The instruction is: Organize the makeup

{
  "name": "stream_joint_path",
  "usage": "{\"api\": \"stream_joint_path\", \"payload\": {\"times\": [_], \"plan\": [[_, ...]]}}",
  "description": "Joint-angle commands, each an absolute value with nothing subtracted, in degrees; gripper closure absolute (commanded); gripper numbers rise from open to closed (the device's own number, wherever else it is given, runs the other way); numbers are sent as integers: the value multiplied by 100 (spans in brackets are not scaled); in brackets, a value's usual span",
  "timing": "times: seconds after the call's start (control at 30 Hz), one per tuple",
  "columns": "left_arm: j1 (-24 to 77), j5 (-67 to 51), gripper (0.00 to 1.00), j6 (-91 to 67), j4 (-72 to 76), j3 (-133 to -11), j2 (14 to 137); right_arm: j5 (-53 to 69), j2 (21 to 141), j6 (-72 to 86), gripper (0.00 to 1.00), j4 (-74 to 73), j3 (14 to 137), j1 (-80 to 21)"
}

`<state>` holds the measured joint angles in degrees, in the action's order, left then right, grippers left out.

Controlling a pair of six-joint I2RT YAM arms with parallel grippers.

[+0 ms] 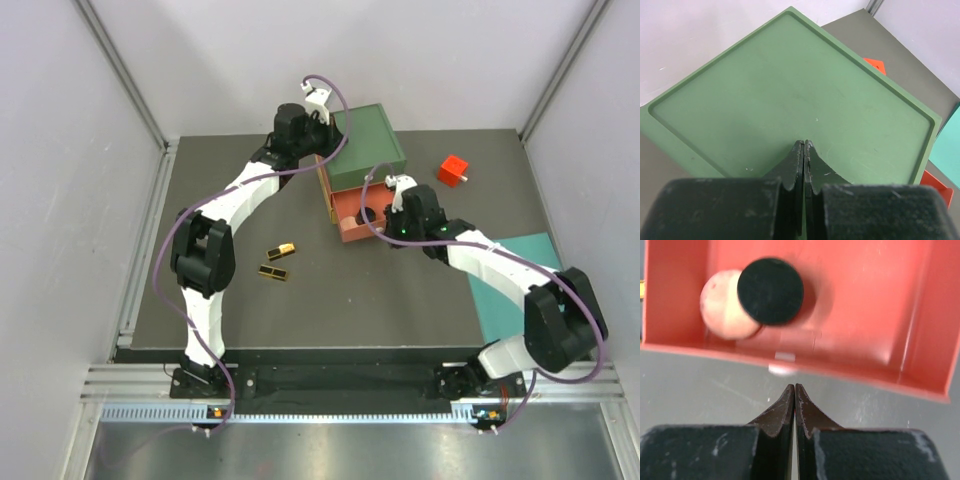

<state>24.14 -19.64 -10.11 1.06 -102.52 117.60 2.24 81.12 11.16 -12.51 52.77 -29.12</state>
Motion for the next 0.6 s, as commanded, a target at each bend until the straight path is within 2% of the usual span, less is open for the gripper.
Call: {"api": "stream_joint_path", "payload": {"times": [0.0, 0.57], "plan": [[2303, -1635, 100, -844, -1775, -9747, 12261, 123, 8472, 1116, 100, -695, 5809, -2936], [2294, -1582, 100, -782, -1951, -9817, 12270, -615, 9984, 1089, 100, -44, 7338, -2927]]}}
